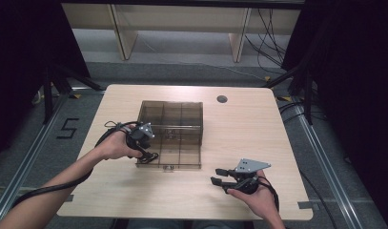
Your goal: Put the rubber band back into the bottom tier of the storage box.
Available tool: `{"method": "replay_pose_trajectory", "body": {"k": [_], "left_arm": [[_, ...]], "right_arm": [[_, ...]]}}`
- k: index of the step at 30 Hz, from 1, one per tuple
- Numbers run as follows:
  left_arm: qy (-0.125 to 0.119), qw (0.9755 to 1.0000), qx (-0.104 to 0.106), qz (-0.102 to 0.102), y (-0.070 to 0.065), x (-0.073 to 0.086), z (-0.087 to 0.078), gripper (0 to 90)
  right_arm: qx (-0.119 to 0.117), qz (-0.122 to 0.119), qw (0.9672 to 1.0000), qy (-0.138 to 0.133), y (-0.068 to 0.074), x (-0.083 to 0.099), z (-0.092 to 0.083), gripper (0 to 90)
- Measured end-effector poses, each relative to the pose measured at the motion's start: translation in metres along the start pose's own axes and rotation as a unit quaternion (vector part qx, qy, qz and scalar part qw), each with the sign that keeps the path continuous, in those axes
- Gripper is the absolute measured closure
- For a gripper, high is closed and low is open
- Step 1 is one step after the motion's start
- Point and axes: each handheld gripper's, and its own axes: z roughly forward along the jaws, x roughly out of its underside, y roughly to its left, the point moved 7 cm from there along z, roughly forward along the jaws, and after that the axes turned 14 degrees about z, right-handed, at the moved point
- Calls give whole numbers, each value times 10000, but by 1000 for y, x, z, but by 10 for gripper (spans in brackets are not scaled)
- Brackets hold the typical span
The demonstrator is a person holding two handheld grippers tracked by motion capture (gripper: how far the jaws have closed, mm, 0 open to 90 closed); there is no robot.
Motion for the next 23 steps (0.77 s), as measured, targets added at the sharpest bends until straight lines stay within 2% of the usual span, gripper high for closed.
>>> {"method": "replay_pose_trajectory", "body": {"k": [1,2,3,4,5,6,7,8,9,12,13,14,15,16,17,18,19,20,21,22,23], "left_arm": [[-173,9998,-107,-58,1,-1,-2,464],[-333,9991,-177,-170,-1,-2,-5,436],[-424,9987,-233,-166,-1,-1,-8,395],[-578,9976,-307,-222,-2,-1,-11,372],[-778,9956,-455,-262,-2,0,-15,351],[-923,9936,-556,-326,-4,2,-19,333],[-1073,9910,-664,-442,-5,3,-21,324],[-1148,9895,-761,-434,-6,5,-23,317],[-1294,9863,-877,-520,-8,9,-26,307],[-1719,9762,-1116,-711,-15,17,-31,284],[-1829,9734,-1167,-739,-17,20,-31,279],[-1944,9698,-1246,-780,-19,25,-32,276],[-2152,9627,-1333,-953,-23,30,-31,272],[-2282,9576,-1407,-1056,-26,35,-31,268],[-2401,9517,-1520,-1166,-29,41,-30,266],[-2493,9469,-1600,-1249,-33,48,-29,260],[-2542,9436,-1684,-1294,-36,53,-27,252],[-2655,9385,-1734,-1366,-40,59,-24,248],[-2786,9324,-1764,-1478,-44,65,-21,240],[-2893,9251,-1848,-1621,-49,73,-18,233],[-2952,9216,-1903,-1653,-50,77,-16,229]], "right_arm": [[75,51,9999,109,0,1,-2,579],[69,40,9999,82,0,1,-2,579],[133,10,9999,15,-1,0,-3,579],[94,87,9999,14,0,1,-3,579],[138,-44,9999,11,-2,0,-4,579],[148,-74,9999,-14,-3,0,-4,579],[161,158,9997,42,-2,3,-5,579],[159,103,9998,25,-3,2,-5,579],[194,19,9998,-16,-5,1,-5,579],[202,21,9998,-20,-5,2,-5,577],[246,-65,9997,-45,-6,1,-5,577],[242,-59,9997,-37,-6,1,-5,577],[216,102,9997,4,-4,3,-5,577],[230,-24,9997,14,-6,2,-6,576],[193,72,9998,41,-5,4,-6,575],[167,43,9999,2,-6,3,-5,574],[167,66,9998,10,-6,4,-5,572],[150,91,9998,3,-5,4,-5,570],[181,219,9996,78,-4,6,-6,567],[151,81,9998,36,-6,5,-5,566],[184,55,9998,37,-7,5,-5,564]]}}
